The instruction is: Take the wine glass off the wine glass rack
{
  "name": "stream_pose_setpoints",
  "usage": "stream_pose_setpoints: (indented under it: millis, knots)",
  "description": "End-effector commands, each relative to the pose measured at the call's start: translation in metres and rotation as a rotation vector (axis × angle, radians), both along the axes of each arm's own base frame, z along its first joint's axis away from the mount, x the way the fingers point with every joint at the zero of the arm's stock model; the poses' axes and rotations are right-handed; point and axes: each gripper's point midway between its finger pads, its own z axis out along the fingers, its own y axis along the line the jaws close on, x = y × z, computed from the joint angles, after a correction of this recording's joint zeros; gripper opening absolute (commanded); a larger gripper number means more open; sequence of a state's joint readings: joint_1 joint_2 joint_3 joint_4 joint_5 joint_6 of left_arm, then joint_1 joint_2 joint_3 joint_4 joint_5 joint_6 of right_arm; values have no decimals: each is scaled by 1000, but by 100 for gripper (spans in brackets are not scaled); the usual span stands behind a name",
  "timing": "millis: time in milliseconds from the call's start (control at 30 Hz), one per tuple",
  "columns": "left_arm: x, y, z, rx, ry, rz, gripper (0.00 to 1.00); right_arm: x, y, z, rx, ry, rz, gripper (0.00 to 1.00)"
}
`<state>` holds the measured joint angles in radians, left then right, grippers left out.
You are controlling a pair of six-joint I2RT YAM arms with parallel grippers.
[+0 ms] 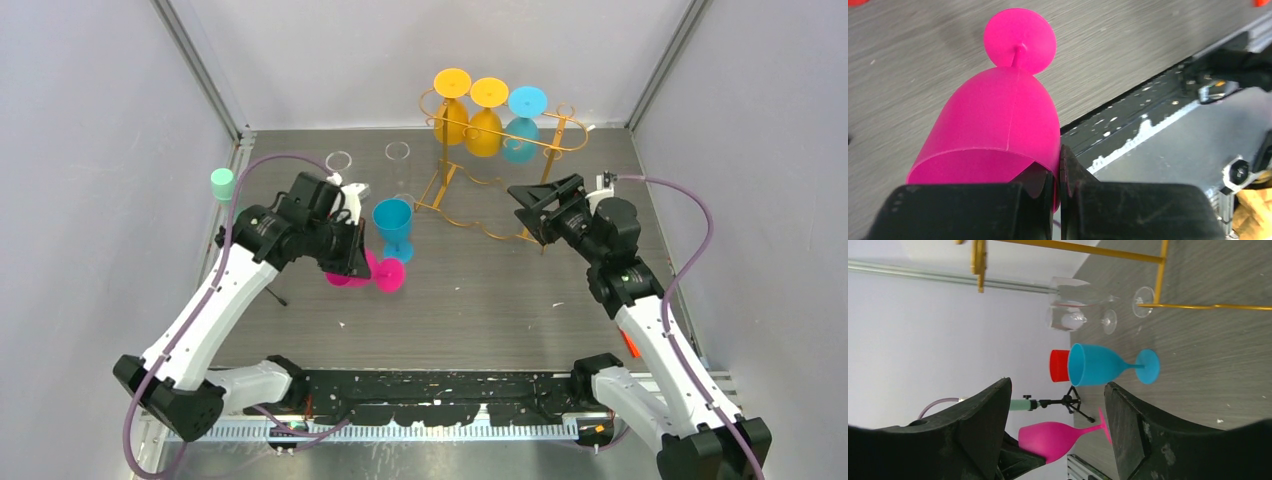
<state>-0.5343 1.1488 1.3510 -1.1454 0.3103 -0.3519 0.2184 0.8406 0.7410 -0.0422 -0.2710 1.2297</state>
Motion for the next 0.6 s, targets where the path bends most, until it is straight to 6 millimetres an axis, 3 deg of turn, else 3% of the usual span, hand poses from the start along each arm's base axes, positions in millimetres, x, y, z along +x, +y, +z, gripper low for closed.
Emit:
stream_pose_setpoints:
  millis: [0,167,567]
  knots:
    - [2,40,-29,237,27,70,0,4,-5,-11,-60,30,-26,73]
    - [15,64,-48,400,30,140,0,6,-5,-13,-61,38,-26,72]
    - [38,72,-106,565,94,142,0,2,-9,-13,-85,38,-41,72]
